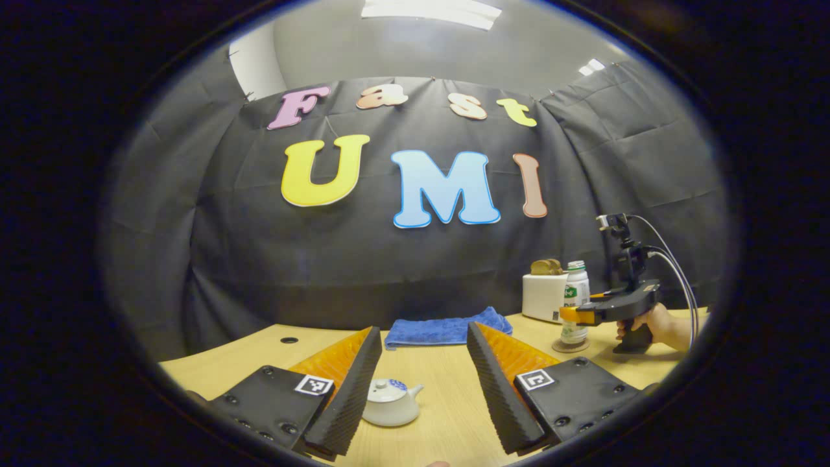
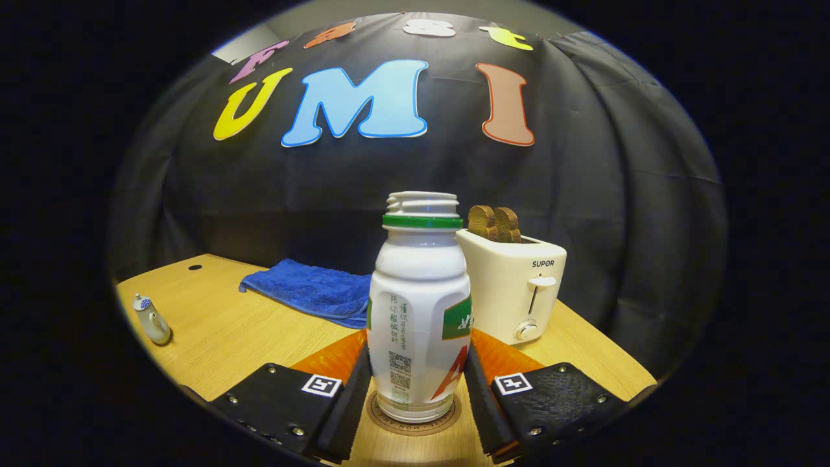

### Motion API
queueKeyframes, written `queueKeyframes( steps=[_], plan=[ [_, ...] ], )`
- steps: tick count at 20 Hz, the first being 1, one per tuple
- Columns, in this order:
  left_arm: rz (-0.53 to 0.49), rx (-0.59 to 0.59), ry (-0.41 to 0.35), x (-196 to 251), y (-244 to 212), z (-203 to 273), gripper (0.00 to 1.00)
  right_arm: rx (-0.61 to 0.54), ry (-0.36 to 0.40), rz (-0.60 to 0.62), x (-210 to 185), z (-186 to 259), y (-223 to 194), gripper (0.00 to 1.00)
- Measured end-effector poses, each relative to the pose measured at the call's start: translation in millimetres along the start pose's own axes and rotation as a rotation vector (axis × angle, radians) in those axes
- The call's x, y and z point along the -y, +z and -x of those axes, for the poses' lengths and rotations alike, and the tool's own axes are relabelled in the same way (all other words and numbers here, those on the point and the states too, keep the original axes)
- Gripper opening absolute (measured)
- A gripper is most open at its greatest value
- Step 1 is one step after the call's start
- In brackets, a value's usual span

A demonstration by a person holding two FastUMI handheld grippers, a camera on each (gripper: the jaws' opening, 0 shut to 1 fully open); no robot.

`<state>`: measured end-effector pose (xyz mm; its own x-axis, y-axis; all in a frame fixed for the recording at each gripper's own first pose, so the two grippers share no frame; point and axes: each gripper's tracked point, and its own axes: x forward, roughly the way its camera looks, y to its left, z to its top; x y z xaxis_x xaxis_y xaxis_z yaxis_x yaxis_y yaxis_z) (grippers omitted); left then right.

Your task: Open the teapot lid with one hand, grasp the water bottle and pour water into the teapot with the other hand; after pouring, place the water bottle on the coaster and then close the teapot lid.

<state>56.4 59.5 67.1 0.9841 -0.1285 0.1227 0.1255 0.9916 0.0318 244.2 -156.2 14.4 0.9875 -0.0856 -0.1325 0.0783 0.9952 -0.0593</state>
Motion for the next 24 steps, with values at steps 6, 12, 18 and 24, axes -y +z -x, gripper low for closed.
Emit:
queueKeyframes(
  steps=[6, 12, 18, 24],
  plan=[
    [-0.004, -0.007, -0.007, 2.8, 0.0, 0.9, 0.98, -0.021, 0.002, 0.007, -0.9, -4.0, -9.2, 0.71],
    [0.006, 0.002, -0.012, 1.8, 3.1, 4.8, 0.86, -0.017, -0.007, -0.012, 2.4, -4.2, -10.3, 0.73],
    [0.021, 0.023, 0.002, -3.5, 8.5, 7.6, 1.0, 0.031, -0.021, -0.006, 3.6, 6.5, 7.6, 0.83],
    [0.027, 0.004, 0.0, 2.2, 3.2, 12.5, 1.0, 0.065, -0.057, 0.033, 9.7, 32.9, 22.8, 0.83]
  ],
)
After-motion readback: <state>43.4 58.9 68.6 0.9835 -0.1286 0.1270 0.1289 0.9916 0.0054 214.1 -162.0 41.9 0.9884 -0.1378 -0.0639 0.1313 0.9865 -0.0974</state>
